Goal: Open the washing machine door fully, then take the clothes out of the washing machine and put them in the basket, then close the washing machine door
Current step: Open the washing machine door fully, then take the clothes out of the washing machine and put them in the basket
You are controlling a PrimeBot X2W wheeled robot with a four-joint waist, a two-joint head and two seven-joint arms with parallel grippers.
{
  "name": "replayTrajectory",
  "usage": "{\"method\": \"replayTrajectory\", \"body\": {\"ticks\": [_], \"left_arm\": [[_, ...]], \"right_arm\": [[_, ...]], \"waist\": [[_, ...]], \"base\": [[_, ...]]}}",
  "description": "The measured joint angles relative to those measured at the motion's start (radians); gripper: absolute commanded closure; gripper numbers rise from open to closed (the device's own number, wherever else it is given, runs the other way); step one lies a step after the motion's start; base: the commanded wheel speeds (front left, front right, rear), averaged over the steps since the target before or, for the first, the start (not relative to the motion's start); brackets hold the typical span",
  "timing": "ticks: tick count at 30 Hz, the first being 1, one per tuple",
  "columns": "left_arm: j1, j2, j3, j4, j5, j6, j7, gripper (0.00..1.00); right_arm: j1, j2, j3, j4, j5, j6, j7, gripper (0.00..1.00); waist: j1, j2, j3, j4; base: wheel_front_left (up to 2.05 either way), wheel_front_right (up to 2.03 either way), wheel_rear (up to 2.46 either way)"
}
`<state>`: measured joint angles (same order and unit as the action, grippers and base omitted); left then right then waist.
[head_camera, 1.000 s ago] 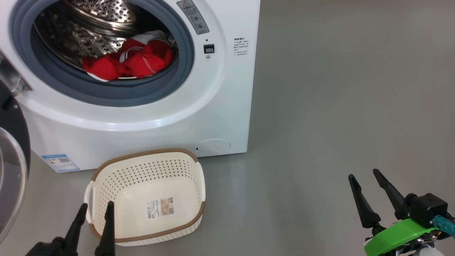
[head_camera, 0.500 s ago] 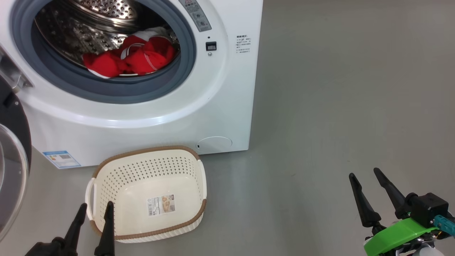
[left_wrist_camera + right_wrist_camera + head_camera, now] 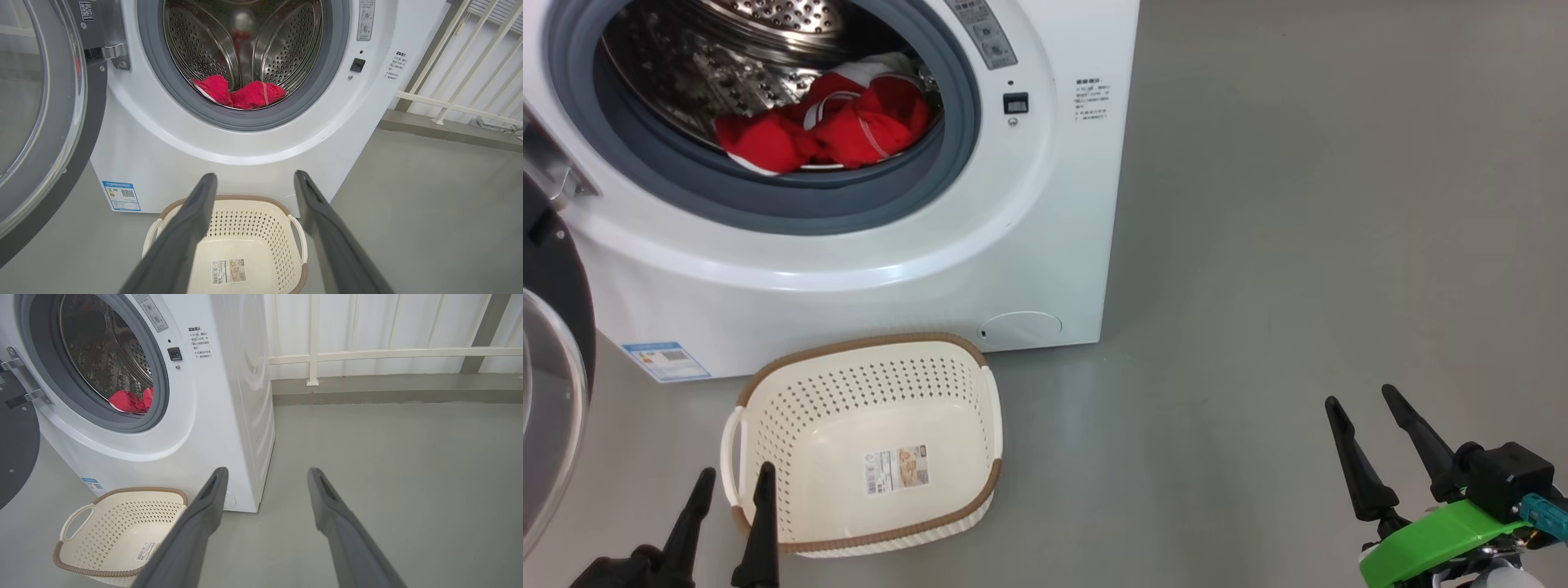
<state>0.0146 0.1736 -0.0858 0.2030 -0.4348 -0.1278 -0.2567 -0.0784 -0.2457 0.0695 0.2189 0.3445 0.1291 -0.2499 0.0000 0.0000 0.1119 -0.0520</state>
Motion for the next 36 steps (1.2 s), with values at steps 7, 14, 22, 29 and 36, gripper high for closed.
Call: {"method": "replayTrajectory", "body": {"ticks": [7,14,22,29,36], "left_arm": [[-0.004,0.0,-0.003,0.0,0.0,0.0,0.0,0.0],[-0.004,0.0,-0.009,0.0,-0.007,0.0,0.0,0.0],[-0.004,0.0,-0.009,0.0,-0.007,0.0,0.0,0.0],[-0.005,-0.004,0.004,0.0,0.009,0.0,0.0,0.0],[-0.023,-0.017,0.01,0.006,0.02,0.0,0.0,0.0]], "right_arm": [[0.0,0.002,0.001,0.0,0.0,0.0,0.0,0.0],[0.0,0.003,0.007,0.0,0.0,0.0,0.0,0.0],[0.0,0.003,0.011,0.0,0.0,0.0,0.0,0.0],[-0.002,0.003,0.017,0.0,0.0,0.0,0.0,0.0],[-0.003,0.003,0.019,0.0,0.0,0.0,0.0,0.0]], "waist": [[0.0,0.0,0.0,0.003],[0.0,0.0,-0.001,0.006],[0.0,0.0,0.003,0.009],[0.0,0.0001,0.005,0.012],[0.0,0.0,0.014,0.016]], "base": [[0.85,-1.09,0.24],[0.92,-1.17,0.25],[0.93,-1.15,0.22],[0.65,-0.66,0.01],[0.02,-0.02,0.0]]}}
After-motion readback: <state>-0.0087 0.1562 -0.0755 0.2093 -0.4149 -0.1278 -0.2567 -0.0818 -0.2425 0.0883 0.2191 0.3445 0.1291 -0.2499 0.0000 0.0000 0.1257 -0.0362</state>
